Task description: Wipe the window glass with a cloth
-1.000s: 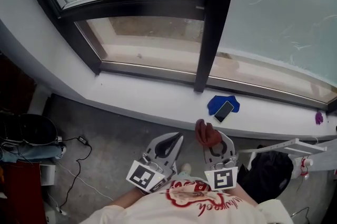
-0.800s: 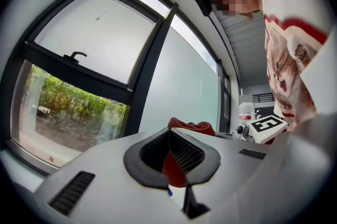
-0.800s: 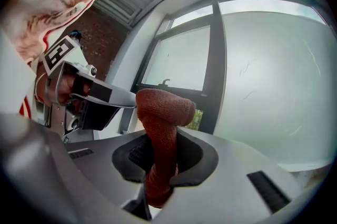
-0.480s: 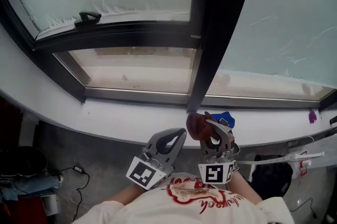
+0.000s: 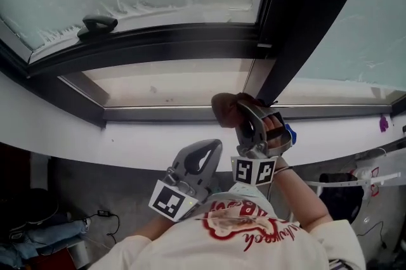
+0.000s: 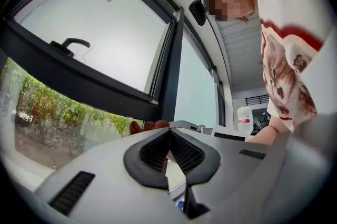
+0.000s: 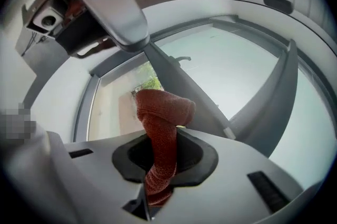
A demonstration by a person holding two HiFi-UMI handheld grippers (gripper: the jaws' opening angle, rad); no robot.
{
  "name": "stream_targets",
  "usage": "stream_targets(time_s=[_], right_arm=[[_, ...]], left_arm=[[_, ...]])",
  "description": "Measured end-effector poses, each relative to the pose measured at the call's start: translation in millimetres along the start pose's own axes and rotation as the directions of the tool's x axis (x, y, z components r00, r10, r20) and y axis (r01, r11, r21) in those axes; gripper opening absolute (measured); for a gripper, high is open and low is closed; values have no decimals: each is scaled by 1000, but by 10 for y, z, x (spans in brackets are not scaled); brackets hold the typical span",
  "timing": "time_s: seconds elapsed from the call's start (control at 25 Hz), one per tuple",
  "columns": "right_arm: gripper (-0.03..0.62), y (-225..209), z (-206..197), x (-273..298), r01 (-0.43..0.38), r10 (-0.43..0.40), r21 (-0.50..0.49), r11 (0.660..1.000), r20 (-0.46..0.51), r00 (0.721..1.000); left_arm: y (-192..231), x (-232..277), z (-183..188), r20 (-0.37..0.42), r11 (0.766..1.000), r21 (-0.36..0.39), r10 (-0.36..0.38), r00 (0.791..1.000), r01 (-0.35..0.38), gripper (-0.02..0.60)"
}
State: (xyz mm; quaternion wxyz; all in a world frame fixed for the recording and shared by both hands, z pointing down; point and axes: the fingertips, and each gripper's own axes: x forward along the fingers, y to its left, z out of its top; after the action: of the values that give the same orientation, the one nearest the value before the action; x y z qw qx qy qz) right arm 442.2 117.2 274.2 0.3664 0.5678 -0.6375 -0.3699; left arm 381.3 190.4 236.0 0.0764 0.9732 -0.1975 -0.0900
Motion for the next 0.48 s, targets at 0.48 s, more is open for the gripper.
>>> stream_targets(time_s=[0.48], right_arm=[[74,-110,-162,1001,-5,-19,-199,980,-115,993]], left_arm=[[287,-52,134,15,998,36,52,999,-52,21]])
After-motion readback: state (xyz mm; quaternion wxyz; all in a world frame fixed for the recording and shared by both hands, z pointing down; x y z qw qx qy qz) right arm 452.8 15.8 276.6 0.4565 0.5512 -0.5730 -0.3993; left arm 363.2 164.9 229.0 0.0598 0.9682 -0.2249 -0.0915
